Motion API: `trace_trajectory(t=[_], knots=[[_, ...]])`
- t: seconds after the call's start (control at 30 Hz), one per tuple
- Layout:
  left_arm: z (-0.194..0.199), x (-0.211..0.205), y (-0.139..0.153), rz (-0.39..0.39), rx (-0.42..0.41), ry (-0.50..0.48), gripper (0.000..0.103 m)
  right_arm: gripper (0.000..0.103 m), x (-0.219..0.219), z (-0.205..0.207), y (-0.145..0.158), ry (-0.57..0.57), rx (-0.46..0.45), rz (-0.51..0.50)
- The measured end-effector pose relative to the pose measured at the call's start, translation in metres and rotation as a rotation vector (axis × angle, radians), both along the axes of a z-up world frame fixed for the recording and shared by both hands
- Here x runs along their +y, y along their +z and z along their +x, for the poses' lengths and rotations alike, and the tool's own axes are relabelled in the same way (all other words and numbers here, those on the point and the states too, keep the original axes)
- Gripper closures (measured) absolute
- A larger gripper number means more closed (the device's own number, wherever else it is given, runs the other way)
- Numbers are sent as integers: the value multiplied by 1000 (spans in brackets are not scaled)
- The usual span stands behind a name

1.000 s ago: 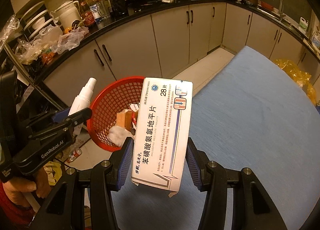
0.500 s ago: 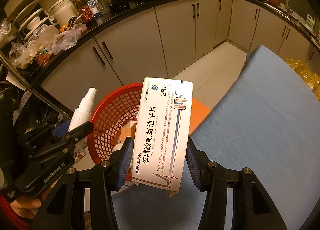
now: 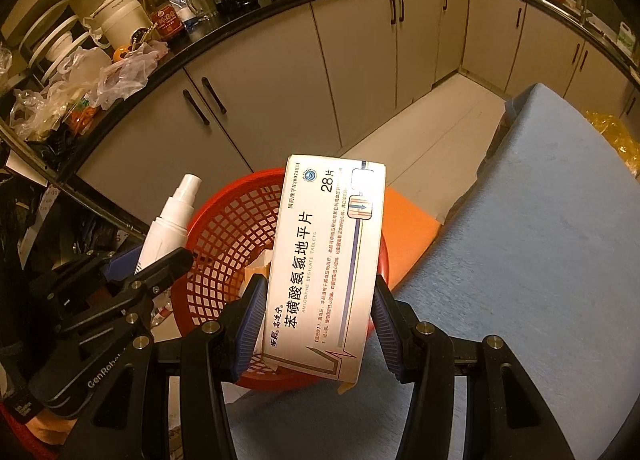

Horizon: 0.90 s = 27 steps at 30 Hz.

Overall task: Collect trash
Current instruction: 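Carry the spray bottle and medicine box over the orange basket with both tools, then open both tools to drop the bottle and box into the basket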

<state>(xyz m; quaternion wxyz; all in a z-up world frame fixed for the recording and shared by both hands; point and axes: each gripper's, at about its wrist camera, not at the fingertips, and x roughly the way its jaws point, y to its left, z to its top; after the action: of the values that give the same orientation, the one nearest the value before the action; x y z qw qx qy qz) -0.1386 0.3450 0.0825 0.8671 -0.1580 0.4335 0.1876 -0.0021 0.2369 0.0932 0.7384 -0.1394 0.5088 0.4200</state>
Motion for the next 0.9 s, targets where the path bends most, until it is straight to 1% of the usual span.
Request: trace_trajectory(t=[0.6,0.67,0.73,0.77,0.8,0.87,0.9], knots=[[6,0,-2,5,-10,-14,74,46,8,6,-5,-13,6,-6],[8,0,-1,12,-9,-13,67,45,6,8,-5,-17,12,-1],[8,-1,1,22,-18,-2,48,43,2,9,-4,-26,11,2],[7,-1,3,29,-22,4,43,43,0,10,-2,-33,9,7],[7,-2,4,33,-25,7,37,43,-3,12,-1,-38,10,10],[8,-3,5,38,-30,9,31,41,-10,13,1,-54,3,11],[9,-4,6,44,-28,12,27,38,-13,13,2,-59,-3,10]])
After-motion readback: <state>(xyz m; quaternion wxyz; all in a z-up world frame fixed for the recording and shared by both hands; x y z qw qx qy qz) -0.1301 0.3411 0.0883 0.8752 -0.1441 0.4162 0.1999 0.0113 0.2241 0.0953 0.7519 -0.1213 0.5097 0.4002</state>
